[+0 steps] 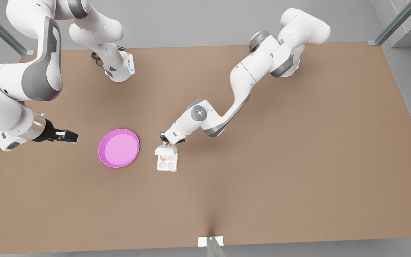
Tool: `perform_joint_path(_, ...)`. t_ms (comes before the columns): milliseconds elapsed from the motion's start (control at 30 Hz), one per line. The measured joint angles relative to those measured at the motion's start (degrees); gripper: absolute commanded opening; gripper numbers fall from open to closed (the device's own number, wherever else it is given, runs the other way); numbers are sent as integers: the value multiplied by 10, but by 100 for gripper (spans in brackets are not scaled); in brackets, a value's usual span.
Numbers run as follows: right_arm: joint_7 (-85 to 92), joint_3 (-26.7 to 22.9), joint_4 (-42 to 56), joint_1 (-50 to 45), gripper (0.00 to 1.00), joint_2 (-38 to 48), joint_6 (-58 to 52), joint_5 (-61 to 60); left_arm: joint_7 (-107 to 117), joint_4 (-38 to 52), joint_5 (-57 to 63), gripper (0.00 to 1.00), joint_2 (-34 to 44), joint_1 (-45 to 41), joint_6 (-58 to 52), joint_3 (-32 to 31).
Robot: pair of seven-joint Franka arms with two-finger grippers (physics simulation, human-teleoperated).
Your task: Pack egg into the box and close the box lid
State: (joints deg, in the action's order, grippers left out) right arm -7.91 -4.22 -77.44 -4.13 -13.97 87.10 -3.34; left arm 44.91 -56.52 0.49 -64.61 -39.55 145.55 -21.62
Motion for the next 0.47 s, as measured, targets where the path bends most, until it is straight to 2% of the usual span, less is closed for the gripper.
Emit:
perform_joint_path(67,0,0,0,0,100,0,0,0,0,-1,0,32,2,1,-5,0)
perform_joint_path(100,0,0,-1,0,100,0,0,0,0,-1,0,32,31,16,-113,-5)
perform_joint_path(133,0,0,-1,0,100,0,0,0,-6,-2,-5,53,100,59,-320,-13)
perform_joint_path(167,0,0,-2,0,100,0,0,0,-84,-4,-12,100,168,122,-531,-6)
perform_joint_path(200,0,0,-2,0,100,0,0,0,-179,-4,-14,100,214,206,-660,2)
perform_joint_path(233,0,0,-1,0,100,0,0,0,-215,-4,-6,100,252,242,-708,31)
perform_joint_path(300,0,0,-2,0,100,0,0,0,-265,-6,10,100,309,254,-752,136)
perform_joint_path(333,0,0,-2,0,100,0,0,0,-288,-13,18,100,334,263,-754,161)
perform_joint_path(367,0,0,-2,0,100,0,0,0,-387,-165,17,100,438,310,-696,160)
perform_joint_path(400,0,0,-2,0,100,-1,0,0,-402,-254,15,100,495,331,-623,161)
perform_joint_path(467,0,0,-2,0,100,-1,1,0,-363,-261,16,100,495,331,-613,161)
